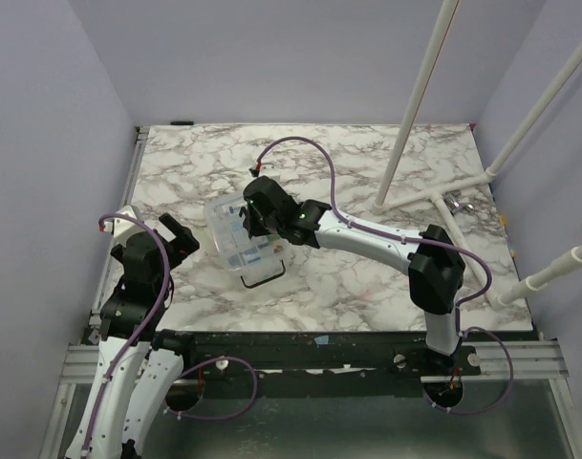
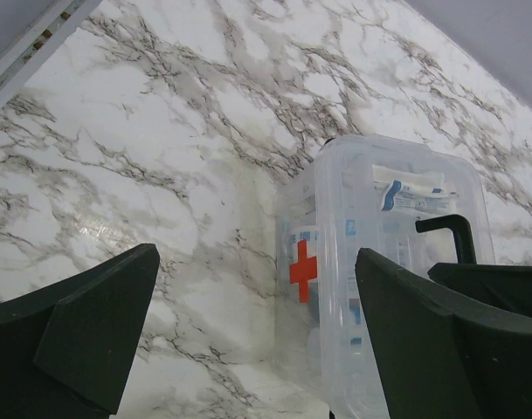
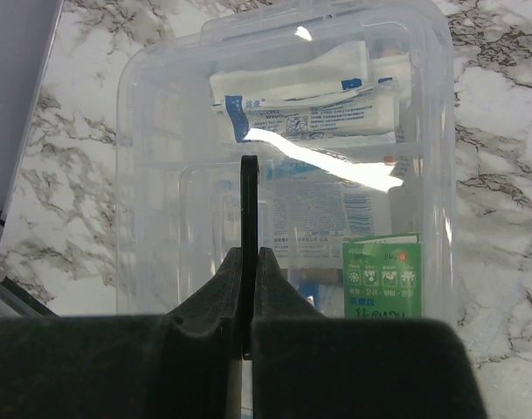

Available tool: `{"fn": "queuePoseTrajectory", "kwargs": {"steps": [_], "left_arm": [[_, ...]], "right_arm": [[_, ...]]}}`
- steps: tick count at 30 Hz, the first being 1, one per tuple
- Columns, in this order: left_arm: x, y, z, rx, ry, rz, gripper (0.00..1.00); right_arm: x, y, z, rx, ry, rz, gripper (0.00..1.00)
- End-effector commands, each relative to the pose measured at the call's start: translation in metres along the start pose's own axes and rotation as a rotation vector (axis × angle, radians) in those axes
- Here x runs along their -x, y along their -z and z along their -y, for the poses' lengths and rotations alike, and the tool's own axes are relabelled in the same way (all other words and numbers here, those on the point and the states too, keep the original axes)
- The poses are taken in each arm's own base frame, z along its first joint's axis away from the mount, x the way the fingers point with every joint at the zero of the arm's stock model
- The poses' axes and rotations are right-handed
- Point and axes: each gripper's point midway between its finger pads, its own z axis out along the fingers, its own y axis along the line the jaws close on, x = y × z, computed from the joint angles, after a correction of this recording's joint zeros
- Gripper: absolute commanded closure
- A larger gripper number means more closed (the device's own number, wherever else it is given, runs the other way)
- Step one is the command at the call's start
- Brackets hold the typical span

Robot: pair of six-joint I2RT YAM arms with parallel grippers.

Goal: Organize the medicine kit

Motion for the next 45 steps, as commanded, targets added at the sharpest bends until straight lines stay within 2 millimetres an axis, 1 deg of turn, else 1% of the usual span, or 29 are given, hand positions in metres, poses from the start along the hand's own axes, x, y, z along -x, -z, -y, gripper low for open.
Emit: {"fn": "queuePoseTrajectory", "kwargs": {"steps": [1,13,19,25,28,32,41,45], "left_arm": [[0.0,0.0,0.0,-0.002,0.004,0.0,0.01],[-0.002,-0.001,0.002,-0.01,-0.001,-0.011,0.01],[-0.006,-0.004,0.006,-0.031,-0.011,-0.024,0.02],[-0.012,-0.004,0.018,-0.102,-0.061,-0.056,0.01],[-0.014,-0.004,0.023,-0.137,-0.08,-0.067,0.01],[-0.015,-0.005,0.026,-0.151,-0.094,-0.075,0.01],[-0.017,-0.006,0.028,-0.163,-0.107,-0.083,0.01],[-0.019,-0.006,0.031,-0.178,-0.116,-0.091,0.02]], "right_arm": [[0.0,-0.006,0.0,-0.019,0.012,0.016,0.99],[-0.032,-0.014,0.019,-0.057,0.016,-0.046,0.99],[-0.039,-0.016,0.026,-0.075,0.033,-0.058,0.98],[-0.045,-0.016,0.033,-0.096,0.079,-0.082,0.98],[-0.05,-0.015,0.036,-0.096,0.137,-0.113,0.98],[-0.062,-0.012,0.042,-0.088,0.244,-0.198,0.99],[-0.096,0.007,0.058,0.002,0.514,-0.395,0.99],[-0.105,0.018,0.065,0.051,0.621,-0.437,0.99]]}}
